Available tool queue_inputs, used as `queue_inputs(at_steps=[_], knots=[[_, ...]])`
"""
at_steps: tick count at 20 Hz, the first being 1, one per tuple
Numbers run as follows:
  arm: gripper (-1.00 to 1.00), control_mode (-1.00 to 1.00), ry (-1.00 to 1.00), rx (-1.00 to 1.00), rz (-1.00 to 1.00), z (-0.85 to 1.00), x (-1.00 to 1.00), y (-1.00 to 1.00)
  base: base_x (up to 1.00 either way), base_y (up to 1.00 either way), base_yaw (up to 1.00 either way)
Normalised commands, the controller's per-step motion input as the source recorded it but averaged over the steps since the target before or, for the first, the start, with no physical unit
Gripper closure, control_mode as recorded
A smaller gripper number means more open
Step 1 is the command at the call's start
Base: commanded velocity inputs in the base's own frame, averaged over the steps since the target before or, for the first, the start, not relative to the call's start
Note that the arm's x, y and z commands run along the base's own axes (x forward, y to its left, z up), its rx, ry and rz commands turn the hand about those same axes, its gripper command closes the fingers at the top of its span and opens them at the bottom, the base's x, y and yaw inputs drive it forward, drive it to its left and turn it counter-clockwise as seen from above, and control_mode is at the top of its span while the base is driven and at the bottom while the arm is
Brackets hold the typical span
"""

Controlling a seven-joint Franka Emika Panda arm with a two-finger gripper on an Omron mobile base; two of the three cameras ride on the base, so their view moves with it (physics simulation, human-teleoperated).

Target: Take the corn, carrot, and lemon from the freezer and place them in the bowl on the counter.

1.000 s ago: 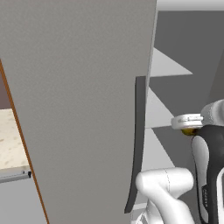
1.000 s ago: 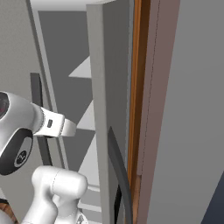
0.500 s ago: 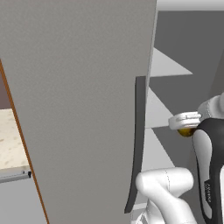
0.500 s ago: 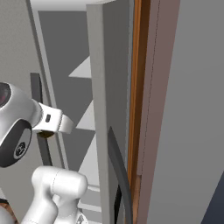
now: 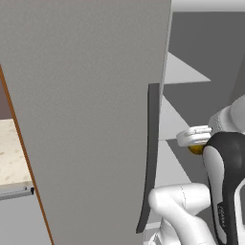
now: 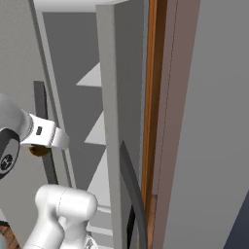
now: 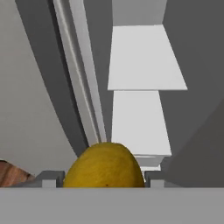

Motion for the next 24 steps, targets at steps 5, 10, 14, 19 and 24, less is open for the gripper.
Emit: queue_inputs(at_steps=[5,10,14,19,24], knots=[[1.0,1.0,0.0,0.0,0.0,0.0,0.0,0.0,-0.23,0.7,0.0],[1.0,1.0,0.0,0.0,0.0,0.0,0.0,0.0,-0.34,0.95,0.0],[1.0,1.0,0.0,0.0,0.0,0.0,0.0,0.0,-0.38,1.0,0.0],[1.0,1.0,0.0,0.0,0.0,0.0,0.0,0.0,-0.21,1.0,0.0],[1.0,1.0,0.0,0.0,0.0,0.0,0.0,0.0,0.0,1.0,0.0]])
